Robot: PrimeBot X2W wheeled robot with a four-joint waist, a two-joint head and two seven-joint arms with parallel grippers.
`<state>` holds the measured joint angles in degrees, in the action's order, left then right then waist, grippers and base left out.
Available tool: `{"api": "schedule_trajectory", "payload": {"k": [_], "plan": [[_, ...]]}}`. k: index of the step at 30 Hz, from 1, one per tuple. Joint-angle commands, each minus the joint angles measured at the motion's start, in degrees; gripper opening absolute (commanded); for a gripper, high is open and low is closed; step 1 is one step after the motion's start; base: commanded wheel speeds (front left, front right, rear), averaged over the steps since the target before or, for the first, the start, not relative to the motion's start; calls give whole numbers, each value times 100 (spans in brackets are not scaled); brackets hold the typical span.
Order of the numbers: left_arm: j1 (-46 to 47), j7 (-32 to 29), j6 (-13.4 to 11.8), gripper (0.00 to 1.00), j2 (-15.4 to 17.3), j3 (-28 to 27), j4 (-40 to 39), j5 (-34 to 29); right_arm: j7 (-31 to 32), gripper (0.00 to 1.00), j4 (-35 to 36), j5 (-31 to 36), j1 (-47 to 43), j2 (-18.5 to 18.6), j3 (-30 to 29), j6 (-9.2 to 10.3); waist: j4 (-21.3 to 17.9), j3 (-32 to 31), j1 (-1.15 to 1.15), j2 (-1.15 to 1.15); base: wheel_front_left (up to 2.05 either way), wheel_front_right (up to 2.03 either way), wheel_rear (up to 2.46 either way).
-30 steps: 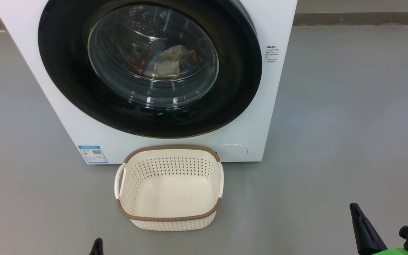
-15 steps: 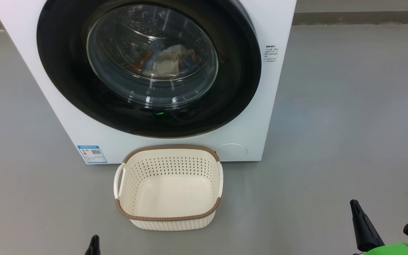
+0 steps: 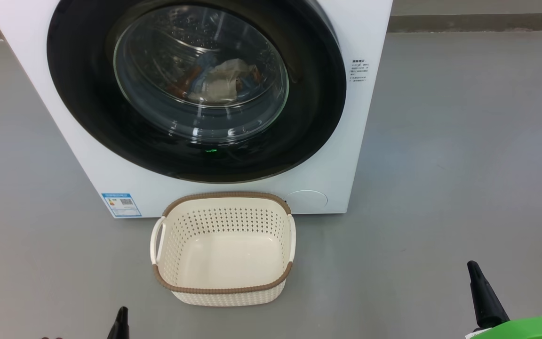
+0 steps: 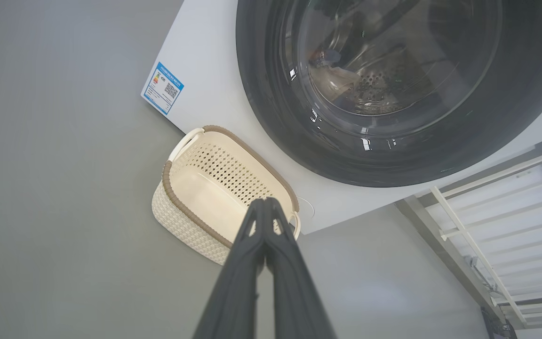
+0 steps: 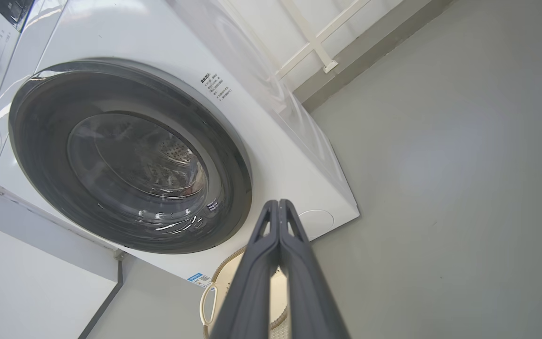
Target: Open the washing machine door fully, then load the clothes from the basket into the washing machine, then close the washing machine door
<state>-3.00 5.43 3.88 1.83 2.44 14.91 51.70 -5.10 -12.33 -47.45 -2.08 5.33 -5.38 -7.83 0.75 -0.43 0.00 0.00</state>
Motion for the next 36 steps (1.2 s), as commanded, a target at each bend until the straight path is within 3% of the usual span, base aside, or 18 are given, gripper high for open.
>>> {"api": "schedule_trajectory", "payload": {"k": [1, 36], "plan": [[279, -55, 56, 0, 71, -156, -110, 162, 34, 0, 108, -202, 234, 20, 15, 15, -2, 1, 0, 0, 0, 0, 0], [605, -629, 211, 0, 96, -526, -97, 2149, 610, 0, -33, -2376, 536, -115, -54, 25, -39, 31, 0, 0, 0, 0, 0]]}}
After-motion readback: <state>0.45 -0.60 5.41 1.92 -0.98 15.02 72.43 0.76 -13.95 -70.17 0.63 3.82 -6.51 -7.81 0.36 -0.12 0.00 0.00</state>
